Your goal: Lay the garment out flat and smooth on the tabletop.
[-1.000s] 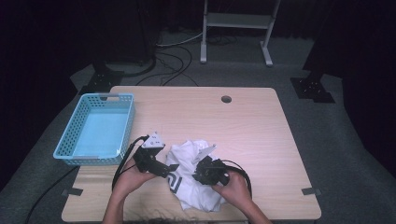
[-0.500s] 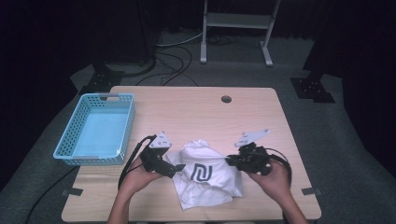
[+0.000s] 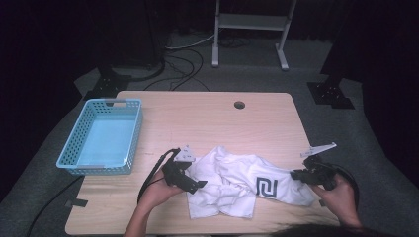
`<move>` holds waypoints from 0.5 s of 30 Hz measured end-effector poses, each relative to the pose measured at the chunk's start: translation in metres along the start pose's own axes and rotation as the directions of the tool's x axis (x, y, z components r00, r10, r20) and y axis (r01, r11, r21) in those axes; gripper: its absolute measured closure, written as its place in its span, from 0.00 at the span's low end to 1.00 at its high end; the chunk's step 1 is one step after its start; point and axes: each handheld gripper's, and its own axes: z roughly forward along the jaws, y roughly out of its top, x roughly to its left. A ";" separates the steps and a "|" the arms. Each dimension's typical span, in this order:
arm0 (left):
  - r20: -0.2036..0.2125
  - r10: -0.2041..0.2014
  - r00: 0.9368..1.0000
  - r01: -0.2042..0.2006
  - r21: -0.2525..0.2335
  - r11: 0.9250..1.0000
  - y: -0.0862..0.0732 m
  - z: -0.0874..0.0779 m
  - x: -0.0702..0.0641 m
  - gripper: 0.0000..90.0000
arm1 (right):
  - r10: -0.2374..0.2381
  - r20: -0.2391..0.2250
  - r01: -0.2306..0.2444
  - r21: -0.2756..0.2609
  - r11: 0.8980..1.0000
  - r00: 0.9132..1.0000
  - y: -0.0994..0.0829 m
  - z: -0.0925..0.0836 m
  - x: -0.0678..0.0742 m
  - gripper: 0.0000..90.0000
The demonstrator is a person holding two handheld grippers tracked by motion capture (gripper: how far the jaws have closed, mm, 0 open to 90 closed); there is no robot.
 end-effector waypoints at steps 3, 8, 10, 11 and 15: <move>0.001 0.008 1.000 -0.008 0.019 1.000 0.002 0.006 -0.001 0.04 | 0.031 0.034 -0.032 0.044 0.999 0.999 -0.010 0.008 -0.013 0.91; 0.006 0.029 1.000 -0.029 0.003 1.000 0.012 0.011 -0.005 0.06 | 0.000 0.006 0.000 -0.042 0.999 1.000 -0.003 -0.009 0.000 0.80; 0.010 0.038 0.999 -0.038 0.001 0.999 0.015 0.015 -0.007 0.08 | -0.036 -0.012 0.035 -0.063 0.997 0.999 0.004 -0.012 0.010 0.75; 0.011 0.040 0.999 -0.040 -0.002 0.999 0.017 0.017 -0.008 0.09 | -0.060 -0.017 0.058 -0.069 0.996 0.998 0.007 -0.011 0.016 0.74; 0.026 0.069 0.997 -0.069 0.003 0.998 0.019 0.028 -0.012 0.30 | -0.121 -0.098 0.113 -0.086 0.990 0.988 0.016 0.001 0.039 0.72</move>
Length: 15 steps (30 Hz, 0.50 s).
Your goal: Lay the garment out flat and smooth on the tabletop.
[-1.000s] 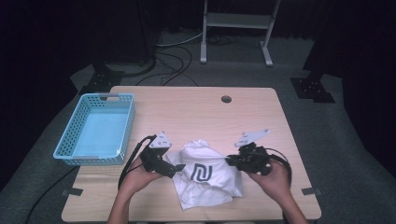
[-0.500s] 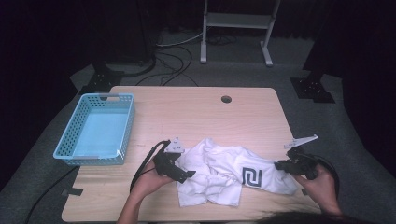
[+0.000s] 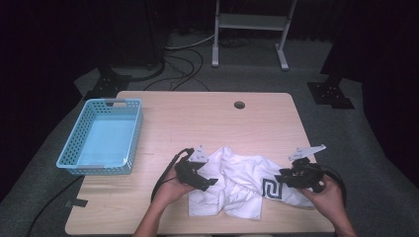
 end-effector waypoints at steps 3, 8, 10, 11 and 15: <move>0.016 0.022 1.000 -0.022 0.024 0.999 0.002 0.011 -0.004 0.46 | -0.043 -0.070 0.045 0.020 0.999 0.997 0.004 0.021 0.015 0.72; 0.039 0.040 0.998 -0.043 0.080 0.996 0.002 0.028 -0.008 0.51 | -0.114 -0.183 0.123 0.039 0.992 0.977 0.005 0.054 0.039 0.72; 0.038 0.039 0.998 -0.043 0.102 0.994 0.001 0.032 -0.008 0.48 | -0.153 -0.202 0.165 0.045 0.985 0.967 0.004 0.062 0.047 0.72; 0.035 0.041 0.999 -0.045 0.109 0.993 0.000 0.033 -0.008 0.47 | -0.163 -0.190 0.176 0.056 0.983 0.968 0.003 0.066 0.049 0.72; 0.027 0.033 0.999 -0.036 0.114 0.993 -0.004 0.031 -0.006 0.46 | -0.217 -0.135 0.221 0.014 0.975 0.967 -0.003 0.059 0.055 0.72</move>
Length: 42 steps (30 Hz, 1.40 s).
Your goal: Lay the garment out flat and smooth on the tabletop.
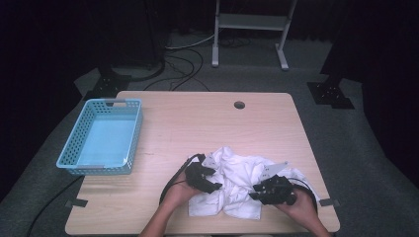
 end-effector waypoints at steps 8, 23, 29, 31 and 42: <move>-0.014 0.005 1.000 -0.004 0.007 1.000 -0.008 -0.006 0.001 0.46 | -0.040 0.002 0.040 0.017 0.999 0.999 -0.013 0.005 0.014 0.74; -0.065 -0.045 0.997 0.047 0.027 0.999 -0.055 -0.048 0.007 0.46 | -0.024 0.008 0.022 0.142 0.990 1.000 -0.062 -0.039 0.008 0.77; -0.060 -0.057 0.997 0.060 0.047 0.997 -0.062 -0.059 0.004 0.42 | -0.007 -0.019 0.011 0.198 0.980 1.000 -0.067 -0.046 0.009 0.69; -0.060 -0.057 0.997 0.060 0.041 0.997 -0.059 -0.060 0.004 0.39 | -0.001 -0.050 0.011 0.187 0.982 0.999 -0.062 -0.044 0.009 0.67; -0.148 -0.108 0.983 0.108 -0.013 0.994 -0.021 -0.029 0.039 0.21 | 0.087 0.053 -0.087 -0.009 0.996 0.995 0.009 -0.019 -0.061 0.47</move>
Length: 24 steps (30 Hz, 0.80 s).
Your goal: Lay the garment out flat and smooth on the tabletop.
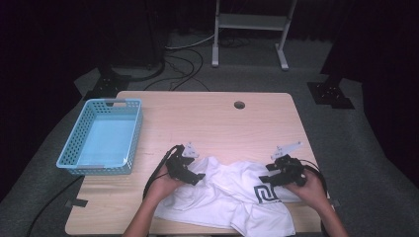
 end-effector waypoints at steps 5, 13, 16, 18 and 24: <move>0.023 0.008 1.000 -0.009 0.019 1.000 -0.005 0.008 0.003 0.39 | 0.045 -0.016 -0.044 0.031 0.999 0.999 0.008 0.025 -0.020 0.60; 0.019 0.033 0.999 -0.033 0.009 0.999 -0.020 -0.006 -0.013 0.54 | 0.080 -0.067 -0.080 0.010 0.997 0.995 -0.001 0.032 -0.013 0.83; 0.022 0.041 0.999 -0.041 0.010 0.999 -0.028 -0.013 -0.022 0.54 | 0.044 -0.069 -0.043 0.018 0.999 0.997 -0.006 0.030 0.000 0.83; 0.026 0.041 0.999 -0.041 0.017 0.999 -0.033 -0.019 -0.029 0.53 | 0.020 -0.066 -0.018 0.030 0.999 0.998 -0.008 0.028 0.012 0.83; 0.043 0.056 0.997 -0.058 0.033 0.998 -0.046 -0.031 -0.043 0.49 | -0.054 -0.092 0.059 0.054 0.997 0.994 -0.014 0.024 0.041 0.76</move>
